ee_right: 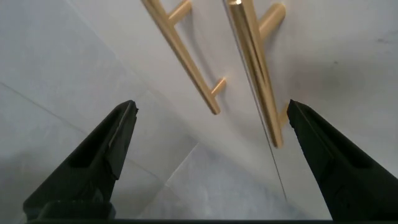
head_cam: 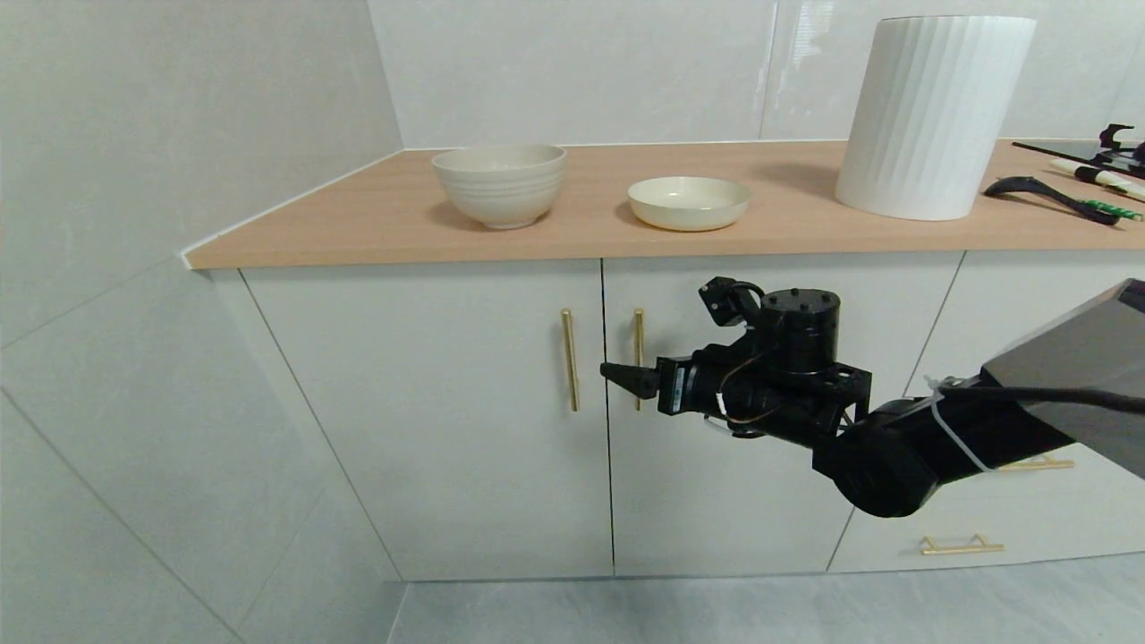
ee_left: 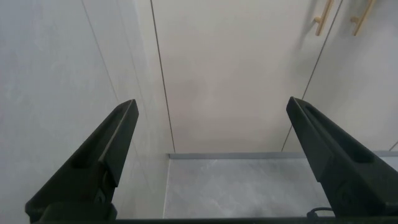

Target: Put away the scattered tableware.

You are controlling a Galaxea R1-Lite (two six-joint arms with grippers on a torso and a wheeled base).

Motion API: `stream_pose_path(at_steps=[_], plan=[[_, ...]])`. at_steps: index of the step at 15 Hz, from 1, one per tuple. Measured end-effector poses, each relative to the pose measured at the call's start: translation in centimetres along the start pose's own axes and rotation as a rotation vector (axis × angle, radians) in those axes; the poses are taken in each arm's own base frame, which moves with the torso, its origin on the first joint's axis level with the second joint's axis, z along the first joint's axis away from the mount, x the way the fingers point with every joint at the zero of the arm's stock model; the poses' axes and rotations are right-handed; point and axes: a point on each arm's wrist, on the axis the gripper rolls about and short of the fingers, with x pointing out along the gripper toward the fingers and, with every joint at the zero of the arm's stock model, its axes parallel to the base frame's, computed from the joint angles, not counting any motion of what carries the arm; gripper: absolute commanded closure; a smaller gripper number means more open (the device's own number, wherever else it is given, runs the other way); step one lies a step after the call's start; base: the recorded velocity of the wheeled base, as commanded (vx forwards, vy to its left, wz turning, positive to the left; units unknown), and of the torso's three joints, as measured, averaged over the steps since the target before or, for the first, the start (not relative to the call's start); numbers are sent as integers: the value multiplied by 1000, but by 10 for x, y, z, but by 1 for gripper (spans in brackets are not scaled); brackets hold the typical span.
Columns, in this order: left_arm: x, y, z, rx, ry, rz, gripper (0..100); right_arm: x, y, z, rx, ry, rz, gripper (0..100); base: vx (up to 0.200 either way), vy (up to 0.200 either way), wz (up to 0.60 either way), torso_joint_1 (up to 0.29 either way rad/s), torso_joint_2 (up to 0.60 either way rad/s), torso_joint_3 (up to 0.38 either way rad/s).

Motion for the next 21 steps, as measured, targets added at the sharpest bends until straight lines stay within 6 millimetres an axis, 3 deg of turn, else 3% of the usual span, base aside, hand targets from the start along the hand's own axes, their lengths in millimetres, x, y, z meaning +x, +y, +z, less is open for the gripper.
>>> stream_pose_path(at_steps=[7, 10, 21], plan=[[0, 0, 0, 0, 0, 0, 0, 25, -6, 2, -12, -58, -4, 0, 0, 0, 0, 0, 0, 0], [0, 0, 0, 0, 0, 0, 0, 30, 3, 1, -20, -89, 31, 0, 0, 0, 0, 0, 0, 0], [0, 0, 0, 0, 0, 0, 0, 27, 12, -11, 64, -52, 109, 0, 0, 0, 0, 0, 0, 0]])
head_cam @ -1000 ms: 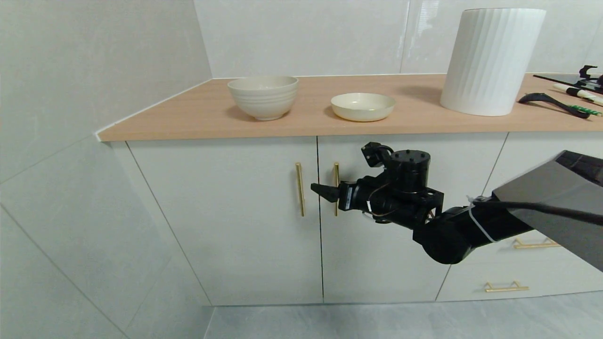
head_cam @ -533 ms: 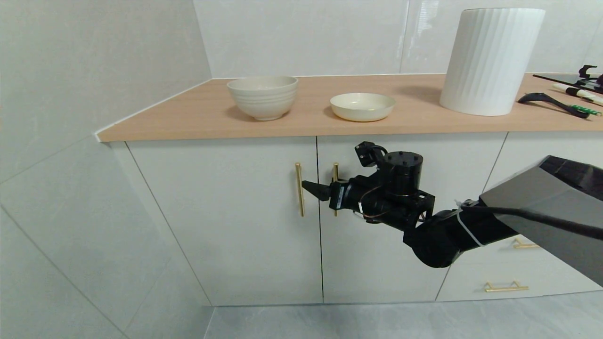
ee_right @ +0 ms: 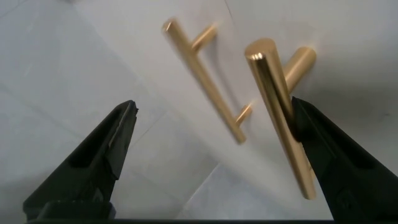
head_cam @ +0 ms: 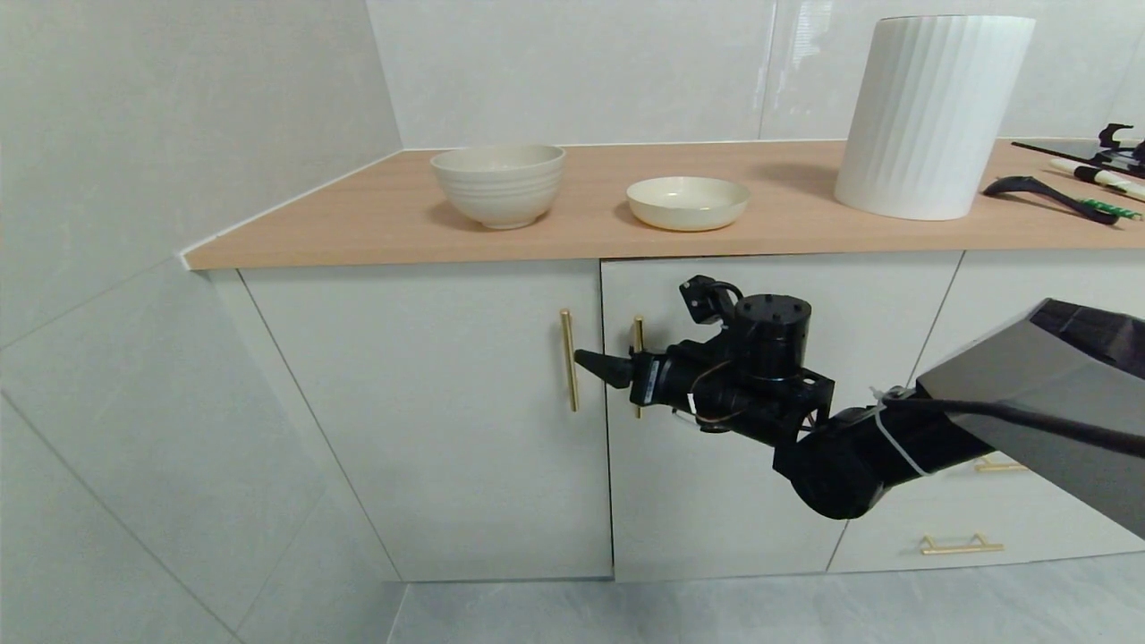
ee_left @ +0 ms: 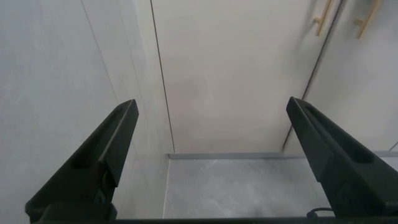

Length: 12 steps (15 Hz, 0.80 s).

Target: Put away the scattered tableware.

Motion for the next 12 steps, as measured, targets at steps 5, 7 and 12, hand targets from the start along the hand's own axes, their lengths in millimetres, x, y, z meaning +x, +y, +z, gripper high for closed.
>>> stream_pose_path(at_steps=[5, 7, 12], plan=[[0, 0, 0, 3, 0, 0, 0, -21, 5, -9, 11, 74, 79, 0, 0, 0, 0, 0, 0, 0], [0, 0, 0, 2, 0, 0, 0, -32, 10, -8, 18, 97, 104, 0, 0, 0, 0, 0, 0, 0], [-1, 1, 6, 3, -42, 51, 0, -62, 22, -15, 14, 102, 154, 0, 0, 0, 0, 0, 0, 0]])
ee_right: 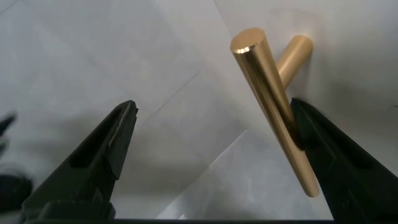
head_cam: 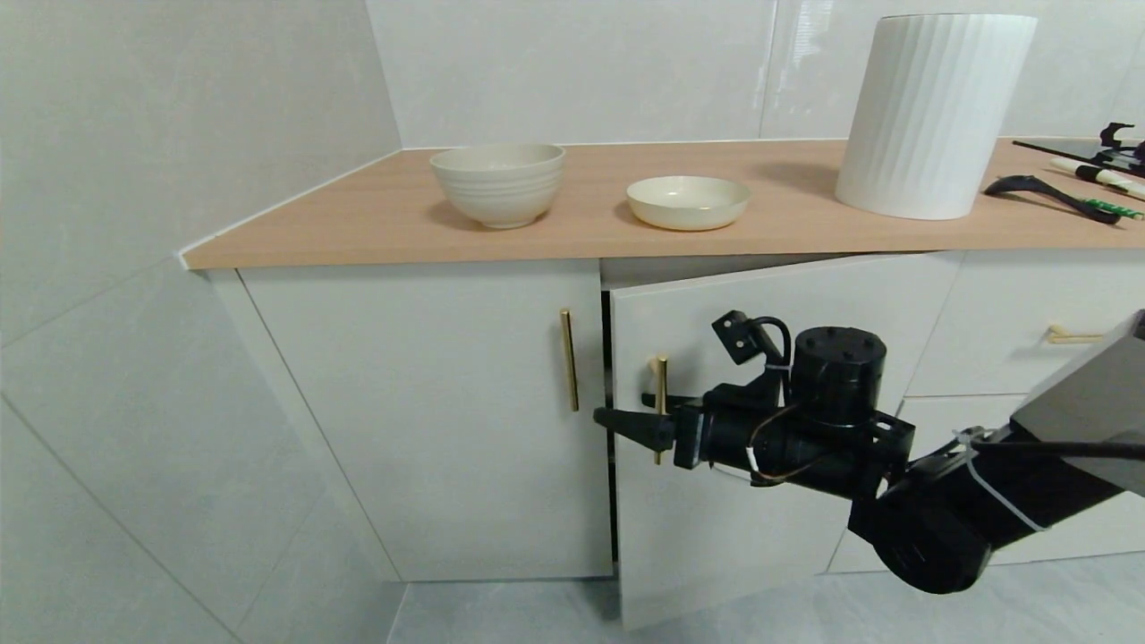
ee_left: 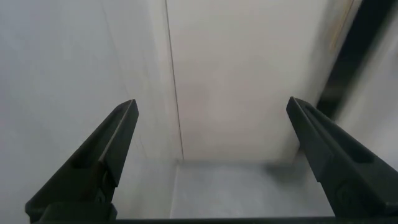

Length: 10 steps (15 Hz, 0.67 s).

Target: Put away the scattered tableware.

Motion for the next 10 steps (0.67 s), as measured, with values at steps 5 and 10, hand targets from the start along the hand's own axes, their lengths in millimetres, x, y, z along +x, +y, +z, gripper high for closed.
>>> stream_pose_path(at_steps=[5, 10], plan=[[-4, -5, 47, -2, 3, -229, 0, -34, 23, -13, 7, 69, 104, 0, 0, 0, 0, 0, 0, 0], [42, -13, 76, -44, 293, -496, 0, -54, 32, -22, 20, 107, 121, 0, 0, 0, 0, 0, 0, 0]])
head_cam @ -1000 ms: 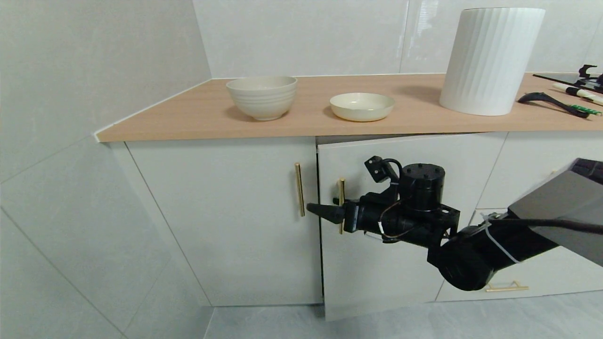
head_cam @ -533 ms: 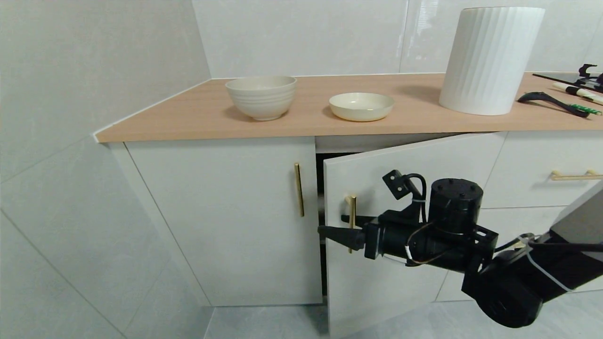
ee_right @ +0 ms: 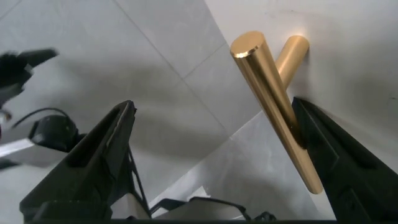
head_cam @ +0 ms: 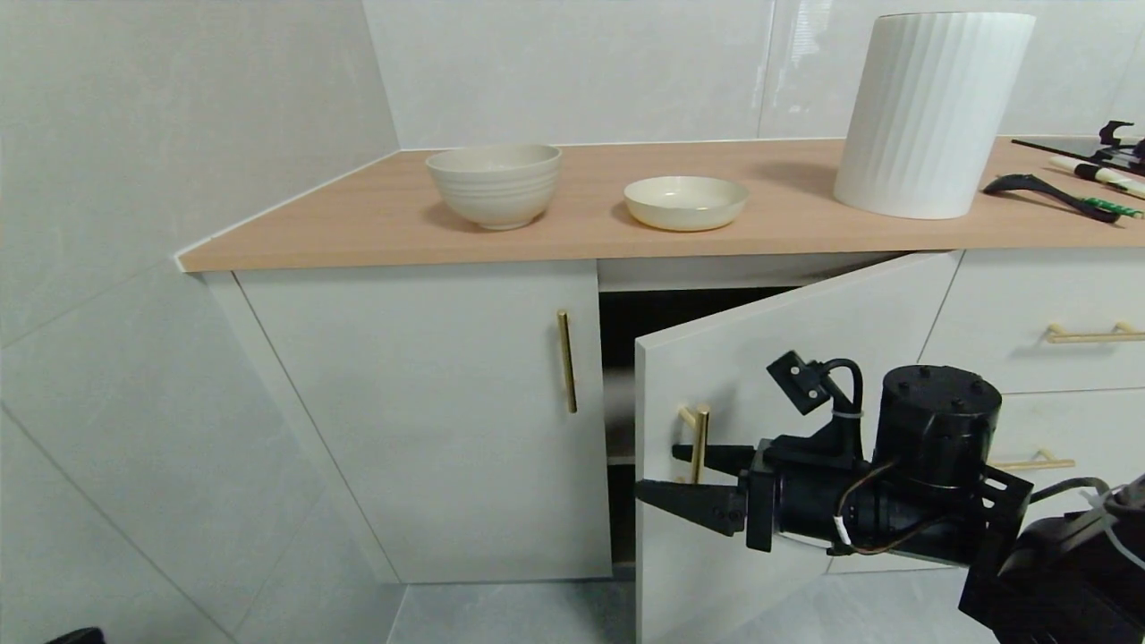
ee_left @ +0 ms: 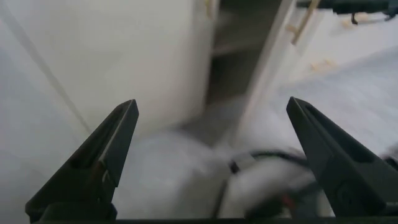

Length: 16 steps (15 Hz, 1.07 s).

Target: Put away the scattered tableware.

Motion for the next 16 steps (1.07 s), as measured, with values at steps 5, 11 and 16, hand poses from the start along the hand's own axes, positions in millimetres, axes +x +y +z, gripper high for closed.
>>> stream_pose_path(at_steps=[5, 11, 16], plan=[[53, 20, 37, -6, 177, 37, 0, -4, 4, -3, 4, 11, 5, 0, 0, 0, 0, 0, 0, 0], [119, 15, 42, 42, 254, -115, 0, -11, 9, -7, 6, 22, 9, 0, 0, 0, 0, 0, 0, 0], [186, -2, 42, 87, 253, -233, 100, -16, 12, -9, 10, 29, 10, 0, 0, 0, 0, 0, 0, 0]])
